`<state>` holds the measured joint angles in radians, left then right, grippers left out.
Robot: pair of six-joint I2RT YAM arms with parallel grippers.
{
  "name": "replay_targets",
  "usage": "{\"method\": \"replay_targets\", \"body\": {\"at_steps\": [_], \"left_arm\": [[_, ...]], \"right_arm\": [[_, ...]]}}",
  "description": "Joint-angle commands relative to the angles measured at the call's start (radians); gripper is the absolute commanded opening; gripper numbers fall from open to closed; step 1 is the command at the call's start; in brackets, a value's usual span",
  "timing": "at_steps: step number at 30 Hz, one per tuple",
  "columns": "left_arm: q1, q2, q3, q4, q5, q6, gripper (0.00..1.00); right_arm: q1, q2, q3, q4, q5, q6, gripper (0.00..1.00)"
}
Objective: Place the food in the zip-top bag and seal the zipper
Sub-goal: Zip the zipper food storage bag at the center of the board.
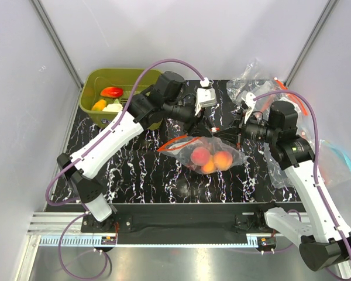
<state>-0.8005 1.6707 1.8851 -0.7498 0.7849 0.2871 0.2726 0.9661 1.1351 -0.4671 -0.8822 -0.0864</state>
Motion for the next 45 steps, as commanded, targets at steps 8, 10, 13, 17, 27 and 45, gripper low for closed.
{"method": "replay_targets", "body": {"at_steps": [8, 10, 13, 17, 27, 45], "left_arm": [[-0.002, 0.007, 0.074, 0.053, 0.071, -0.012, 0.37], [-0.002, 0.006, 0.072, 0.055, 0.076, -0.016, 0.40], [-0.003, 0.011, 0.071, 0.056, 0.076, -0.020, 0.38], [-0.003, 0.017, 0.074, 0.058, 0.074, -0.029, 0.37], [-0.009, 0.047, 0.111, -0.005, 0.016, 0.000, 0.00], [0.035, -0.150, -0.305, 0.067, -0.174, -0.023, 0.00]], "right_arm": [[0.017, 0.003, 0.054, -0.039, 0.003, -0.064, 0.00], [0.019, 0.005, 0.055, -0.041, 0.005, -0.065, 0.00], [0.020, 0.006, 0.058, -0.039, 0.005, -0.065, 0.00], [0.023, 0.011, 0.064, -0.034, 0.005, -0.064, 0.00], [0.028, 0.011, 0.061, -0.031, 0.015, -0.067, 0.00], [0.020, 0.005, 0.101, 0.004, 0.241, -0.053, 0.00]]}}
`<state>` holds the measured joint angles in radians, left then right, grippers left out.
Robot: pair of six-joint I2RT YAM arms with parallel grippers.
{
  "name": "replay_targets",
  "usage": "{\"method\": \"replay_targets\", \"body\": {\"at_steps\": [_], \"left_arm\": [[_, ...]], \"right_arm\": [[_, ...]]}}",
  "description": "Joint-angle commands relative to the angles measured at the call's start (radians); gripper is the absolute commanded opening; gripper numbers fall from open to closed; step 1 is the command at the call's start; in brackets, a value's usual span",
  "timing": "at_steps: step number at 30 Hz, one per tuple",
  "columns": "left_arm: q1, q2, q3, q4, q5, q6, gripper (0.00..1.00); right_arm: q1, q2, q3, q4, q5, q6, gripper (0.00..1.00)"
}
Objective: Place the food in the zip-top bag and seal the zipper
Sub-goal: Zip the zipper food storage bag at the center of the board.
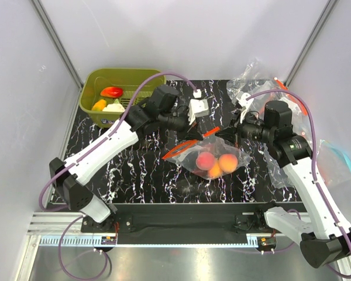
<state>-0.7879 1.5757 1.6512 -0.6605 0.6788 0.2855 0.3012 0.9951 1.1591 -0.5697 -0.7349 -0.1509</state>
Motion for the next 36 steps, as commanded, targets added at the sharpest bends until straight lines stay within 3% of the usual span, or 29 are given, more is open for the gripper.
{"method": "replay_targets", "body": {"at_steps": [1, 7, 13, 25, 27, 29, 30, 36], "left_arm": [[0.024, -0.084, -0.094, -0.008, -0.073, -0.025, 0.00], [0.027, -0.198, -0.287, 0.022, -0.120, -0.048, 0.00], [0.042, -0.241, -0.335, 0.003, -0.133, -0.083, 0.00], [0.062, -0.336, -0.427, -0.027, -0.222, -0.115, 0.00], [0.081, -0.350, -0.442, -0.030, -0.242, -0.143, 0.00], [0.102, -0.373, -0.442, -0.034, -0.286, -0.175, 0.00], [0.107, -0.381, -0.432, -0.027, -0.321, -0.248, 0.00], [0.145, -0.467, -0.447, 0.008, -0.531, -0.545, 0.03]], "right_arm": [[-0.013, -0.024, 0.077, 0.117, 0.139, 0.020, 0.00], [-0.037, 0.020, 0.142, 0.154, 0.319, 0.060, 0.00], [-0.057, 0.083, 0.211, 0.177, 0.514, 0.096, 0.00], [-0.082, 0.143, 0.257, 0.174, 0.637, 0.181, 0.00], [-0.082, 0.145, 0.251, 0.185, 0.620, 0.189, 0.00], [-0.082, 0.151, 0.241, 0.229, 0.435, 0.163, 0.00], [-0.082, 0.158, 0.237, 0.249, 0.310, 0.172, 0.00], [-0.053, 0.387, 0.355, 0.244, 0.089, 0.277, 0.00]]}}
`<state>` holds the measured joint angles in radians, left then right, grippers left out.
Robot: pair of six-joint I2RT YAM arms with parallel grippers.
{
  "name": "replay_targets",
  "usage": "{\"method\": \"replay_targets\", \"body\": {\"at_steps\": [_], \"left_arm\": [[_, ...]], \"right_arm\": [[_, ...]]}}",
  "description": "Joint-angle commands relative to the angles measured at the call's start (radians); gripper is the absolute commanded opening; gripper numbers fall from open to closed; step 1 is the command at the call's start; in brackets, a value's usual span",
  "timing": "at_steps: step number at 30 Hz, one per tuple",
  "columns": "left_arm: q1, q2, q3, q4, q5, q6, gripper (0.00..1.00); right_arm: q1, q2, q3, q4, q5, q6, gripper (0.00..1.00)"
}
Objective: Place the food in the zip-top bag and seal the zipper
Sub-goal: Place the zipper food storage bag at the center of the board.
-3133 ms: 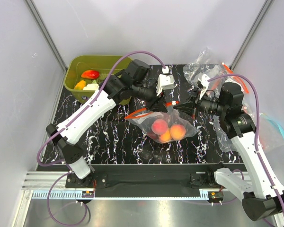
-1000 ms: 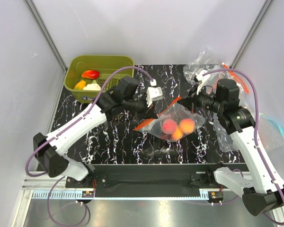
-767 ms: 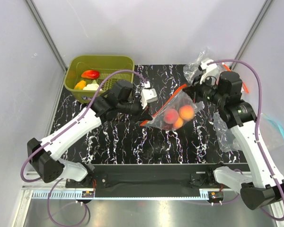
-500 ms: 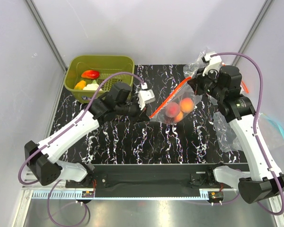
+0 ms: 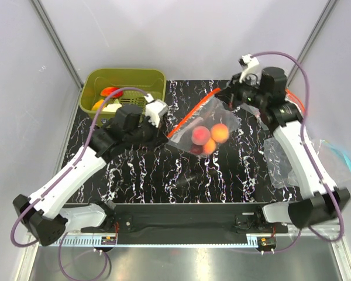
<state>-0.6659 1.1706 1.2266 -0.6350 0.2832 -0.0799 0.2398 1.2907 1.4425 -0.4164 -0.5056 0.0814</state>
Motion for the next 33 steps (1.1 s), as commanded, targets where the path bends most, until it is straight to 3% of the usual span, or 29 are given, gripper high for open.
{"method": "replay_targets", "body": {"at_steps": [1, 5, 9, 10, 11, 12, 13, 15, 17, 19, 21, 22, 25, 27, 33], "left_arm": [[0.060, -0.074, -0.033, -0.014, -0.150, -0.199, 0.03], [0.185, -0.123, -0.085, -0.034, -0.144, -0.253, 0.06], [0.293, -0.134, -0.099, -0.064, -0.131, -0.210, 0.08], [0.316, -0.135, -0.101, -0.063, -0.140, -0.204, 0.15], [0.321, -0.132, -0.099, -0.065, -0.156, -0.198, 0.28], [0.325, -0.129, -0.095, -0.068, -0.177, -0.193, 0.59], [0.327, -0.124, -0.084, -0.072, -0.224, -0.192, 0.67], [0.327, -0.129, -0.040, -0.081, -0.272, -0.181, 0.82], [0.327, -0.155, 0.000, -0.077, -0.323, -0.181, 0.92], [0.327, -0.178, 0.028, -0.077, -0.402, -0.187, 0.99], [0.328, -0.209, 0.072, -0.095, -0.455, -0.211, 0.99], [0.328, -0.219, 0.088, -0.106, -0.508, -0.231, 0.99], [0.327, -0.276, 0.090, -0.134, -0.517, -0.336, 0.99], [0.328, -0.348, 0.044, -0.118, -0.494, -0.431, 0.99], [0.327, -0.607, -0.307, 0.020, -0.308, -0.552, 0.99]], "right_arm": [[0.028, 0.125, 0.075, 0.137, -0.146, 0.049, 0.00], [0.070, 0.232, 0.131, 0.217, -0.169, 0.104, 0.00], [0.128, 0.372, 0.220, 0.215, -0.162, 0.106, 0.00], [0.141, 0.392, 0.251, 0.220, -0.156, 0.115, 0.05], [0.144, 0.413, 0.268, 0.225, -0.154, 0.130, 0.21], [0.144, 0.430, 0.286, 0.223, -0.148, 0.147, 0.37], [0.145, 0.455, 0.301, 0.216, -0.124, 0.181, 0.65], [0.148, 0.441, 0.315, 0.220, -0.020, 0.211, 0.99], [0.148, 0.412, 0.303, 0.212, 0.088, 0.230, 1.00], [0.145, 0.369, 0.334, 0.113, 0.319, 0.305, 1.00], [0.145, 0.352, 0.380, -0.005, 0.505, 0.359, 1.00], [0.147, 0.345, 0.407, -0.144, 0.562, 0.400, 1.00], [0.145, 0.300, 0.454, -0.339, 0.619, 0.415, 1.00], [0.145, 0.206, 0.392, -0.378, 0.674, 0.460, 1.00], [0.144, -0.202, -0.117, -0.181, 0.684, 0.439, 1.00]]}}
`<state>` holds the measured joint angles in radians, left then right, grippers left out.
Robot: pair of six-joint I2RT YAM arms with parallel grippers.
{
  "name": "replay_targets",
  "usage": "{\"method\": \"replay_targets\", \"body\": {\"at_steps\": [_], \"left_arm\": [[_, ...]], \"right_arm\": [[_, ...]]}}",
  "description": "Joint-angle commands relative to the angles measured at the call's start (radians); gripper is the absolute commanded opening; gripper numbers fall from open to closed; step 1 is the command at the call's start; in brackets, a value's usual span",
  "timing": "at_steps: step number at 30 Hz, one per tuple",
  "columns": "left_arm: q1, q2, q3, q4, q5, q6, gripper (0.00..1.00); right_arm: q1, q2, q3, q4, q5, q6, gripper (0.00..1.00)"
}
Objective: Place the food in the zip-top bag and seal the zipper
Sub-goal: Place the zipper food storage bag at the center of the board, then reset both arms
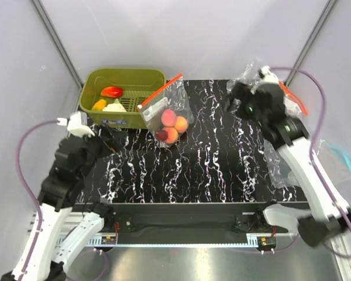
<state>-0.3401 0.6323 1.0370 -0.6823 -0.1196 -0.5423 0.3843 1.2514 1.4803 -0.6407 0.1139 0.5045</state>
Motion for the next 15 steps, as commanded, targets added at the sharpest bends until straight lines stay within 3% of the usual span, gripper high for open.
{"method": "replay_targets", "body": {"at_steps": [1, 7, 11, 15], "left_arm": [[0.003, -0.100, -0.167, 0.082, 0.109, -0.076, 0.99], [0.003, -0.238, -0.368, 0.041, 0.104, -0.060, 0.99], [0.001, -0.324, -0.480, 0.085, 0.207, -0.117, 0.99], [0.000, -0.371, -0.502, 0.095, 0.212, -0.134, 0.99]], "right_arm": [[0.001, -0.206, -0.264, 0.077, 0.061, 0.008, 1.00], [0.001, -0.440, -0.506, -0.063, 0.153, 0.129, 1.00], [0.001, -0.549, -0.601, -0.111, 0.182, 0.190, 1.00], [0.001, -0.595, -0.656, -0.168, 0.219, 0.215, 1.00]]}}
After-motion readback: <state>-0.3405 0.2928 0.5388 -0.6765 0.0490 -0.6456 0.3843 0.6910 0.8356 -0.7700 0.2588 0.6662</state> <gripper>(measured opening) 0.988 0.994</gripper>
